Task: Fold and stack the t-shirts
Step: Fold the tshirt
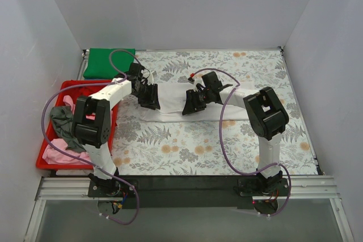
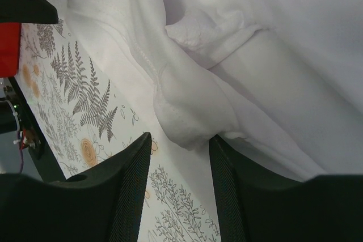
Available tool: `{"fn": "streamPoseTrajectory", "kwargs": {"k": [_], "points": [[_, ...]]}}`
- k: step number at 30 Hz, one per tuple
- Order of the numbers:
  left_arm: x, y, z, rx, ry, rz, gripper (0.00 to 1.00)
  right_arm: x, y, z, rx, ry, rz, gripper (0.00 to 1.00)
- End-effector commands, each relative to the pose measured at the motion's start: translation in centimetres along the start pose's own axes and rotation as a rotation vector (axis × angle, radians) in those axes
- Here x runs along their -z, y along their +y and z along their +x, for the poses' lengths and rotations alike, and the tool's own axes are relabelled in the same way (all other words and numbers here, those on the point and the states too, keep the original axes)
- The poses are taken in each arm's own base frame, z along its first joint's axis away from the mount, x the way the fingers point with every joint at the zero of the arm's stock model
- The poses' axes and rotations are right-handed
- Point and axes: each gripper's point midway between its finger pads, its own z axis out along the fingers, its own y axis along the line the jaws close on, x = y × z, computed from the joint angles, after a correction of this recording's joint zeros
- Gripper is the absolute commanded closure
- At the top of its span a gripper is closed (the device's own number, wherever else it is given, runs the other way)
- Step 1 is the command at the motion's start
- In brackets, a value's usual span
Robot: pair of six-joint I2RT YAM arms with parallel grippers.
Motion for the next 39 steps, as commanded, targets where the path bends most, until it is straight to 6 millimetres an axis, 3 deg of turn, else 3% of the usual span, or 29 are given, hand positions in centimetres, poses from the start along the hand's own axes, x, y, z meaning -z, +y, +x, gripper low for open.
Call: {"fn": "streamPoseTrajectory", "kwargs": {"k": [1, 7, 13, 17, 21, 31, 39], "points": [[1.9, -0.8, -0.9, -0.025, -0.056, 0.003, 0.69, -0.3, 1.1, -1.6, 0.029, -0.033, -0.039, 0.48], [2.3, 0.6, -1.4, -0.014, -0.102, -0.088, 0.68, -0.4, 1.0, -1.5, 0.021, -0.033, -0.04, 0.5], [4.8, 1.9, -3.1, 0.011, -0.23, -0.2, 0.66, -0.5, 0.7, -1.1, 0.016, -0.028, -0.029, 0.5], [4.3, -0.3, -1.5, -0.001, -0.182, -0.066, 0.68, -0.7, 0.7, -1.1, 0.007, -0.027, -0.034, 0.5], [2.7, -0.4, 0.0, 0.033, -0.11, -0.023, 0.69, -0.8, 0.8, -1.3, 0.0, -0.027, -0.042, 0.52], [0.9, -0.1, 0.1, 0.068, -0.046, -0.005, 0.69, -0.9, 0.8, -1.4, 0.0, -0.03, -0.043, 0.85], [-0.2, 0.6, -0.3, 0.085, -0.04, -0.026, 0.69, -0.8, 0.8, -1.3, 0.006, -0.028, -0.046, 0.99]]}}
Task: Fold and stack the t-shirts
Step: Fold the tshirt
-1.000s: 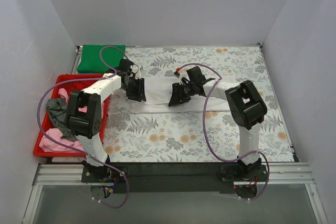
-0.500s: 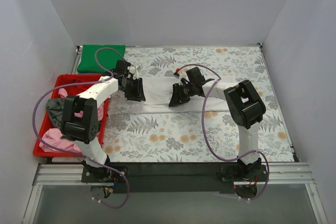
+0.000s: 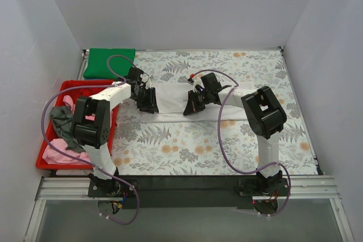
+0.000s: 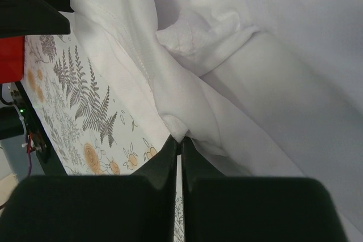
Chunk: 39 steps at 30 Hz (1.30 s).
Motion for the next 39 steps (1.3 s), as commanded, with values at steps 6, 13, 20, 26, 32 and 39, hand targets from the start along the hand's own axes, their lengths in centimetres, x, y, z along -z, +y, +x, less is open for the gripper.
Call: {"fn": "streamPoseTrajectory", "kwargs": {"k": [6, 13, 20, 26, 32, 39], "points": [[0.2, -1.2, -2.8, -0.015, -0.05, 0.03, 0.7, 0.1, 1.3, -1.6, 0.054, -0.031, -0.047, 0.99], [1.2, -2.0, -3.8, -0.032, -0.073, 0.057, 1.0, 0.7, 2.3, -2.7, 0.084, -0.056, -0.073, 0.99], [2.3, -3.1, -7.0, -0.054, -0.122, 0.096, 1.0, 1.6, 2.7, -5.2, 0.068, -0.111, -0.118, 0.99], [2.2, -4.3, -9.7, -0.042, -0.12, 0.21, 0.93, 2.3, 2.1, -6.7, 0.005, -0.139, -0.158, 0.8], [2.6, -4.9, -12.4, -0.024, -0.177, 0.28, 0.78, 4.1, 1.5, -8.8, -0.025, -0.206, -0.183, 0.52], [8.7, -4.3, -14.0, 0.013, -0.435, 0.374, 0.76, 7.9, -0.3, -11.2, -0.01, -0.326, -0.153, 0.51]]}}
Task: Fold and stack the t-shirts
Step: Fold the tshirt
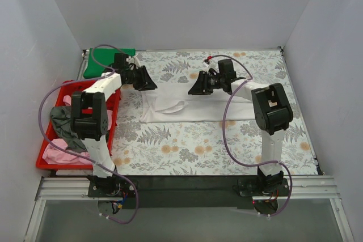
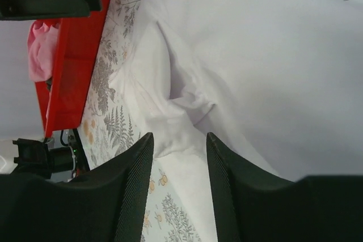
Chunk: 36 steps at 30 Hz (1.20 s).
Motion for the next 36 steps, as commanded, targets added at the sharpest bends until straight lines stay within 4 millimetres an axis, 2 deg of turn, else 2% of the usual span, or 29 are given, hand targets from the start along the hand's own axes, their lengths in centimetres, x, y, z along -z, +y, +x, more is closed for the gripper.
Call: {"fn": "streamPoseTrajectory", "kwargs": {"k": [1, 2, 3, 4, 5, 6, 7, 8, 10, 11, 13, 16, 20, 22, 23, 24, 25, 30, 36], "points": [[5.5, -4.5, -2.6, -0.113, -0.179, 0.125, 0.77, 2.7, 1.7, -3.2, 0.078, -0.094, -0.04, 0.54], [6.6, -5.3, -2.1, -0.152, -0.182, 0.133, 0.79, 3.5, 1.9, -3.6, 0.094, -0.108, -0.04, 0.56], [6.8, -5.0, -1.1, -0.15, -0.158, 0.121, 0.81, 4.4, 1.2, -3.6, 0.089, -0.115, -0.029, 0.62], [6.7, -4.4, 1.4, -0.12, -0.086, 0.124, 0.82, 5.0, 0.6, -3.2, 0.113, -0.103, -0.006, 0.64], [6.7, -4.3, 3.0, -0.113, -0.049, 0.134, 0.83, 5.6, 0.5, -3.3, 0.135, -0.101, 0.017, 0.67], [7.0, -4.7, 4.3, -0.15, -0.026, 0.142, 0.84, 6.4, -0.5, -3.7, 0.148, -0.111, 0.072, 0.69], [6.6, -4.0, 6.7, -0.126, 0.028, 0.132, 0.85, 6.8, -1.2, -3.1, 0.193, -0.086, 0.109, 0.71], [6.3, -4.6, 8.0, -0.145, 0.054, 0.137, 0.85, 7.4, -1.1, -3.0, 0.213, -0.082, 0.138, 0.73], [5.6, -4.9, 9.7, -0.199, 0.078, 0.113, 0.84, 8.2, -2.0, -2.3, 0.247, -0.062, 0.202, 0.78], [4.7, -4.9, 10.8, -0.225, 0.097, 0.076, 0.84, 8.5, -1.8, -2.3, 0.289, -0.056, 0.213, 0.79], [3.6, -4.6, 11.7, -0.206, 0.124, 0.043, 0.81, 8.5, -1.6, -1.4, 0.278, -0.022, 0.224, 0.82], [1.9, -2.9, 12.2, -0.124, 0.162, -0.031, 0.79, 7.3, -0.6, 0.4, 0.257, 0.032, 0.199, 0.82], [1.0, -1.6, 12.1, -0.077, 0.175, -0.081, 0.78, 5.0, 0.7, 3.0, 0.247, 0.102, 0.156, 0.81], [0.9, -1.4, 11.9, -0.074, 0.171, -0.09, 0.76, 3.5, 1.4, 4.5, 0.239, 0.143, 0.132, 0.76], [0.9, -1.2, 11.9, -0.069, 0.167, -0.096, 0.74, 3.1, 1.7, 5.0, 0.235, 0.154, 0.123, 0.71], [0.9, -1.1, 11.8, -0.067, 0.167, -0.098, 0.72, 2.3, 2.4, 5.6, 0.221, 0.167, 0.103, 0.61], [1.0, -0.8, 11.9, -0.057, 0.173, -0.11, 0.71, 1.8, 2.6, 6.0, 0.207, 0.172, 0.095, 0.59], [1.4, 1.4, 11.0, -0.005, 0.15, -0.154, 0.59, -0.7, 3.7, 6.7, 0.178, 0.174, 0.061, 0.47], [1.4, 2.0, 8.6, -0.007, 0.108, -0.155, 0.58, -2.8, 2.6, 6.5, 0.133, 0.177, 0.08, 0.42]]}}
